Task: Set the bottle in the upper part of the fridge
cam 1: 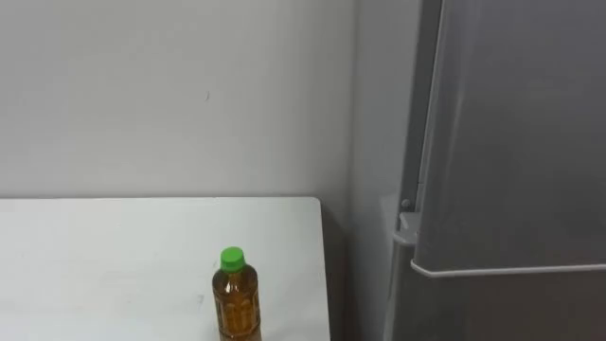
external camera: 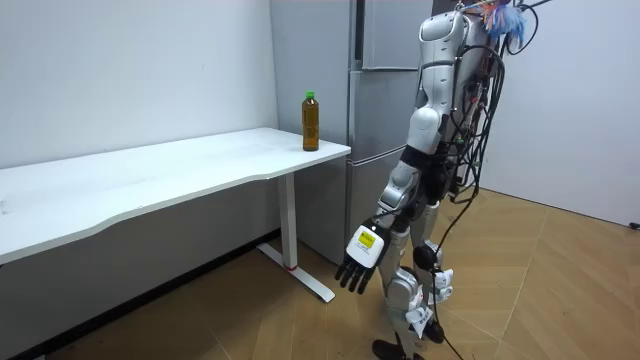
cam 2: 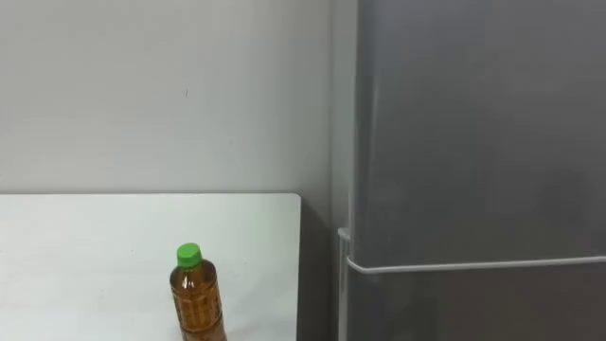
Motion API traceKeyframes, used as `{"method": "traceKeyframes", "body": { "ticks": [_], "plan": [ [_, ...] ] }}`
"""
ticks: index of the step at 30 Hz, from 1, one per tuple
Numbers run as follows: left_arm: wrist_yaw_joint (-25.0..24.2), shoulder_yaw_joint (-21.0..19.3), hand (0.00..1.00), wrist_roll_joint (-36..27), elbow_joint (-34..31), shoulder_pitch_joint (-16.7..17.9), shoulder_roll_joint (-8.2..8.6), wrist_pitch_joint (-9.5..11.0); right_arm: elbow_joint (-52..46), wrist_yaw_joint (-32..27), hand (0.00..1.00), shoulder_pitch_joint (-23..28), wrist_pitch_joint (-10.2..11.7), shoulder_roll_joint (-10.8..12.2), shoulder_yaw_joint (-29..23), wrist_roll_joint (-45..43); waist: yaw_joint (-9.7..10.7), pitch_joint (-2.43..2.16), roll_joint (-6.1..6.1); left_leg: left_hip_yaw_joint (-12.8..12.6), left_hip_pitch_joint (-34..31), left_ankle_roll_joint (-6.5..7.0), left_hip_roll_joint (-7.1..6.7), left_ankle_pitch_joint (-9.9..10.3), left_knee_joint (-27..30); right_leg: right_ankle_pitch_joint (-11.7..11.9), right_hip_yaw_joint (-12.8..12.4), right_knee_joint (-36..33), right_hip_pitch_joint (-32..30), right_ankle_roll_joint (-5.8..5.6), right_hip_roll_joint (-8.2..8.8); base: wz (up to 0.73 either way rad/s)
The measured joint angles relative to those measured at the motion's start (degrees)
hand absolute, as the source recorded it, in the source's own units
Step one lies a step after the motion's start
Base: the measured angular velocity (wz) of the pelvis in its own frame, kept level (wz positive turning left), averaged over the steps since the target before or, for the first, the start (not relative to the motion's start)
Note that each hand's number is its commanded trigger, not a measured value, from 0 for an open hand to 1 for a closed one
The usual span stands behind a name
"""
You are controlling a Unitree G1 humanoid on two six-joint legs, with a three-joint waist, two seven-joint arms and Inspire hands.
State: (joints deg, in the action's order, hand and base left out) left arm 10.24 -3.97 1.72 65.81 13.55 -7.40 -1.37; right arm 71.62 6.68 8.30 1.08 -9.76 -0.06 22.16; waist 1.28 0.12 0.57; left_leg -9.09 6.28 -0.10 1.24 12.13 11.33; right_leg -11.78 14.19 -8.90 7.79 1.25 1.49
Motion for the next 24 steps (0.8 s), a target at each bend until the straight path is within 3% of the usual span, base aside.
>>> {"method": "traceKeyframes", "body": {
  "ticks": [16,21,24],
  "plan": [
    [3.1,-0.6,0.0,1.7,-0.8,-0.7,-0.27,1.7,0.0,0.1,0.0,0.8,0.6,0.2,-0.1,2.1,0.0,-0.09,-0.29,0.0,-0.5,0.01,-0.07,0.1,0.2,0.0,0.2,0.1,-0.2,-0.03,0.03,0.0],
    [4.7,-2.7,0.0,-8.3,-1.0,-1.4,-0.33,1.8,0.1,-0.4,0.0,0.7,0.1,0.3,-0.2,2.1,0.0,-0.05,-0.44,-0.1,-0.5,0.01,-0.02,0.1,0.1,0.0,0.1,0.1,-0.2,-0.03,0.03,0.0],
    [6.3,-4.6,0.0,-11.1,-2.2,-1.3,-0.46,1.8,0.0,-0.6,0.0,0.7,0.1,0.2,-0.9,1.9,-0.1,-0.21,-1.1,0.4,-0.6,0.02,-0.06,0.2,0.1,0.0,0.2,0.1,0.0,-0.04,0.02,0.03]
  ]
}}
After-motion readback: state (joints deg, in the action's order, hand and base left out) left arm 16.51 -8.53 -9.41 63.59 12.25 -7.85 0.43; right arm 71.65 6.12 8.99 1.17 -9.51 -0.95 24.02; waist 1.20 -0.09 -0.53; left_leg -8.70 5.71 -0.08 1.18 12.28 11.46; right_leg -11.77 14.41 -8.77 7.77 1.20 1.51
